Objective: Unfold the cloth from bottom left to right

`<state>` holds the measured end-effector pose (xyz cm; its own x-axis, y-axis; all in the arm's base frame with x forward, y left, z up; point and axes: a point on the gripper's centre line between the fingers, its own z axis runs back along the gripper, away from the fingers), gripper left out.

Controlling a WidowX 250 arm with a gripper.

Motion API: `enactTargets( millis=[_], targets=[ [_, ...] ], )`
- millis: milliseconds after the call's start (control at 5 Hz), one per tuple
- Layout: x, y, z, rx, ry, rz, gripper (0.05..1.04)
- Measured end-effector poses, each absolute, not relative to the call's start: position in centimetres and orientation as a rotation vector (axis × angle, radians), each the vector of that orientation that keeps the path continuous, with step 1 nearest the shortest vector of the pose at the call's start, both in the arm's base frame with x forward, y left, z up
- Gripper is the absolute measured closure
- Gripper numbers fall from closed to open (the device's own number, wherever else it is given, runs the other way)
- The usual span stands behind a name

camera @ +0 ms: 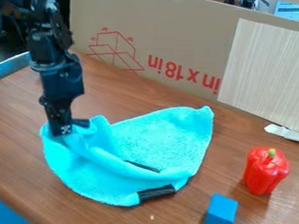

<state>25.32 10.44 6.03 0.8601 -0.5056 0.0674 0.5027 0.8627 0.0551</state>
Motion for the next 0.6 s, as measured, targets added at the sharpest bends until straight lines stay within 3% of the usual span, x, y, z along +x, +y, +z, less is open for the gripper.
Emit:
enactTargets(
  millis=[200,400,600],
  targets=[
    [24.7,11.6,5.9,0.106,-0.004,-0.595,1.004],
    [23.5,12.6,6.7,0.115,0.032,-0.620,1.004],
    [22.9,13.1,8.6,0.137,0.002,-0.619,1.004]
  ],
)
